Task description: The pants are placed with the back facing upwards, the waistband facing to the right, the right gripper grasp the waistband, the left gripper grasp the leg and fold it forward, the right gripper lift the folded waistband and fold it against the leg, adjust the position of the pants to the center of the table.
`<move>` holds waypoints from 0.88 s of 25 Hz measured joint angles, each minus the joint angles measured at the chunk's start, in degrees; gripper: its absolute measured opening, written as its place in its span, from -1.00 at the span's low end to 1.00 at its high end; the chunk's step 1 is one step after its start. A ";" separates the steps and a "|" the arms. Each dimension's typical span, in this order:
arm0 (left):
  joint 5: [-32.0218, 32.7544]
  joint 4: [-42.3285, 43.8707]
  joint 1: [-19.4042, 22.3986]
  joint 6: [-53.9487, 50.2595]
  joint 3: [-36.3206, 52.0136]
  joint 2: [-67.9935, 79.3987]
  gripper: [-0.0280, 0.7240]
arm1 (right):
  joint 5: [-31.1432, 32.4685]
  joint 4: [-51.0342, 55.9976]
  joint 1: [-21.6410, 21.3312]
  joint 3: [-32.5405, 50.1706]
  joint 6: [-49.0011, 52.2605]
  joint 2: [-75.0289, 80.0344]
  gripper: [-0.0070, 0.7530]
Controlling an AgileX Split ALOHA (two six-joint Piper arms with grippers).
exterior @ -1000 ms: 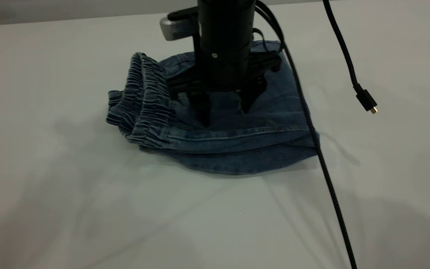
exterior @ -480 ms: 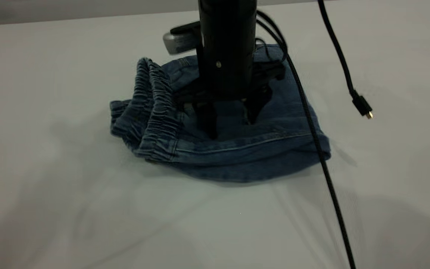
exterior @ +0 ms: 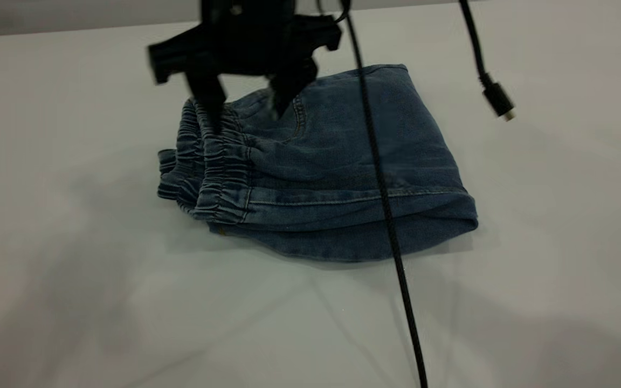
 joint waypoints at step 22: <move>13.98 -2.85 0.00 -4.03 1.52 -13.76 -0.05 | 25.01 9.06 6.16 -6.73 -21.24 -21.79 -0.09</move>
